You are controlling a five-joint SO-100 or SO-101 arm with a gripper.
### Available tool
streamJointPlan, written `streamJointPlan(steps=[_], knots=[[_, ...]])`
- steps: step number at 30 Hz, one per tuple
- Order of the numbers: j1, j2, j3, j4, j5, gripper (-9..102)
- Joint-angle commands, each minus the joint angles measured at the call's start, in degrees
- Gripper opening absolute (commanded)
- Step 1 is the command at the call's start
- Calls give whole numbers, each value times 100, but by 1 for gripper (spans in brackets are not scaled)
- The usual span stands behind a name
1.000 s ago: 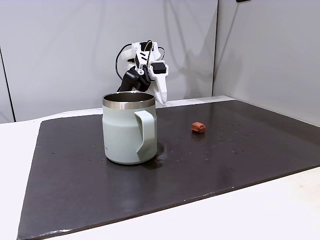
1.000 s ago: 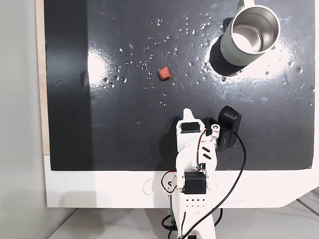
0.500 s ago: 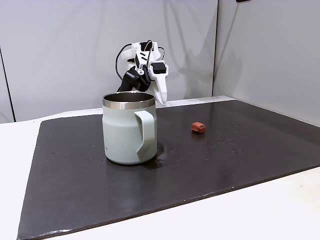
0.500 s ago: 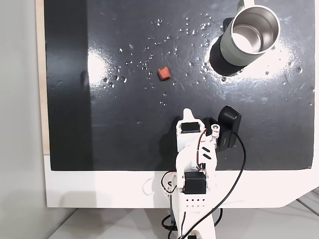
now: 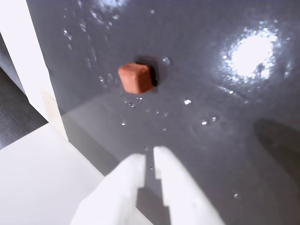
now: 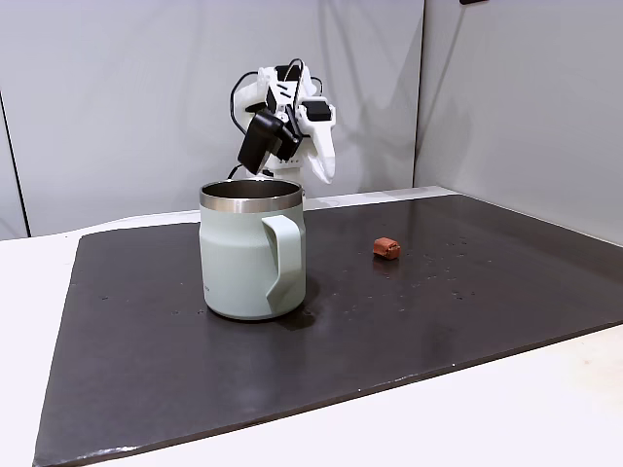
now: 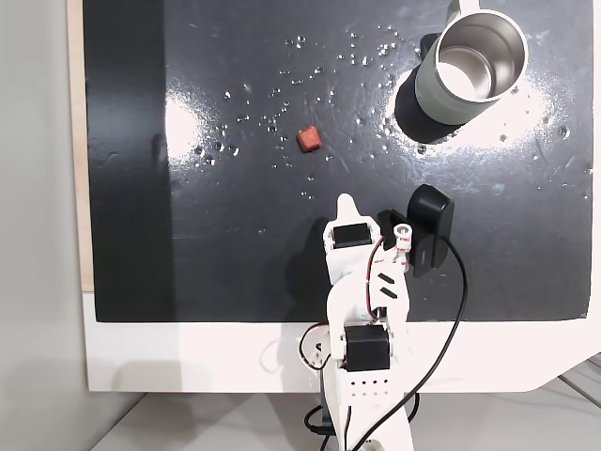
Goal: Grasp a cube and put it in the cup.
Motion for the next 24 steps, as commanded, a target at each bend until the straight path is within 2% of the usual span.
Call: streamJointPlan(steps=[1, 13, 24], knots=[[-149, -1090, -1160, 79, -70, 0], [-431, -4509, -3955, 483, -369, 0], [-431, -7567, -6864, 1872, -387, 0]])
